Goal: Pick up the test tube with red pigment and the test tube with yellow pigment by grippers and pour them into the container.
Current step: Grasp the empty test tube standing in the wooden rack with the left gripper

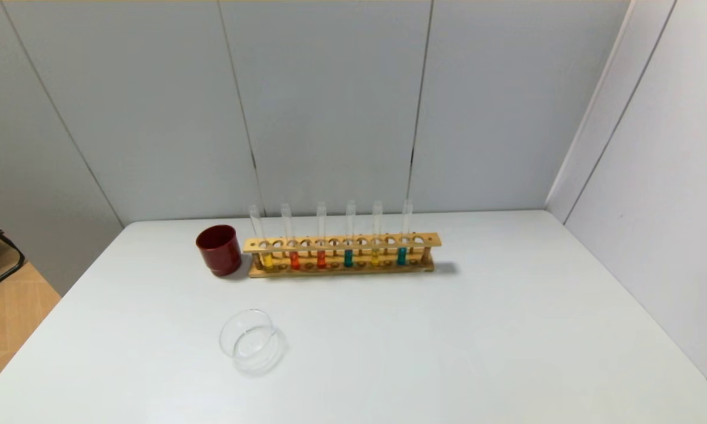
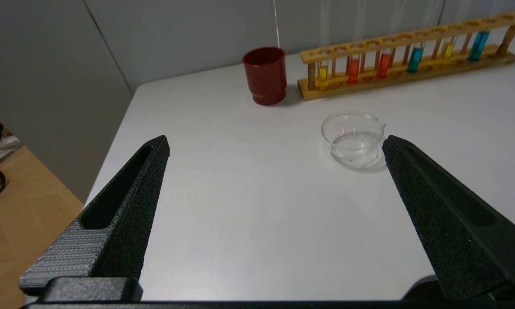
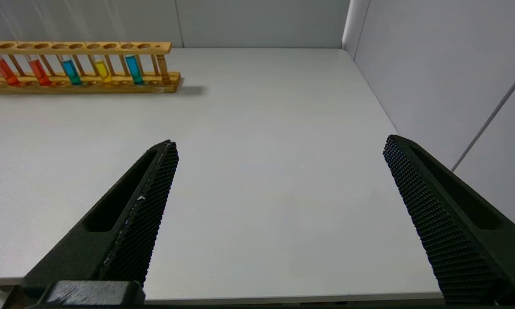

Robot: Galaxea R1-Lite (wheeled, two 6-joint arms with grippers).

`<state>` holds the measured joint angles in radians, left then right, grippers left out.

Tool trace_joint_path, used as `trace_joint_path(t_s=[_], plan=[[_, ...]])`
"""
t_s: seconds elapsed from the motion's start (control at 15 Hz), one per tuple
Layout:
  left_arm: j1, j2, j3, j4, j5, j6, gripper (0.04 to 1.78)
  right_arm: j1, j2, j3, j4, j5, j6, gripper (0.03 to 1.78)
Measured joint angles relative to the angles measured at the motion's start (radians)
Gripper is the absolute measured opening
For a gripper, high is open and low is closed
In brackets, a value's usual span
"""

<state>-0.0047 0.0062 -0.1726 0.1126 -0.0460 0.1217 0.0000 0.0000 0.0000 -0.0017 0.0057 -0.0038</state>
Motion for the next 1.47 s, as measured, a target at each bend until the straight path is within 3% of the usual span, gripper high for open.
trace_joint_path(t_s=[0.2, 0.47, 1.07, 1.47], plan=[[0.000, 0.069, -0.195, 0.133, -0.001, 0.004, 1.75, 0.000, 0.000, 0.000, 0.000, 0.000, 0.000, 1.75], [-0.005, 0.325, -0.409, 0.137, -0.017, -0.002, 1.75, 0.000, 0.000, 0.000, 0.000, 0.000, 0.000, 1.75], [-0.017, 1.017, -0.619, -0.225, -0.063, -0.020, 1.75, 0.000, 0.000, 0.000, 0.000, 0.000, 0.000, 1.75], [-0.097, 1.392, -0.667, -0.400, -0.060, -0.049, 1.75, 0.000, 0.000, 0.000, 0.000, 0.000, 0.000, 1.75]])
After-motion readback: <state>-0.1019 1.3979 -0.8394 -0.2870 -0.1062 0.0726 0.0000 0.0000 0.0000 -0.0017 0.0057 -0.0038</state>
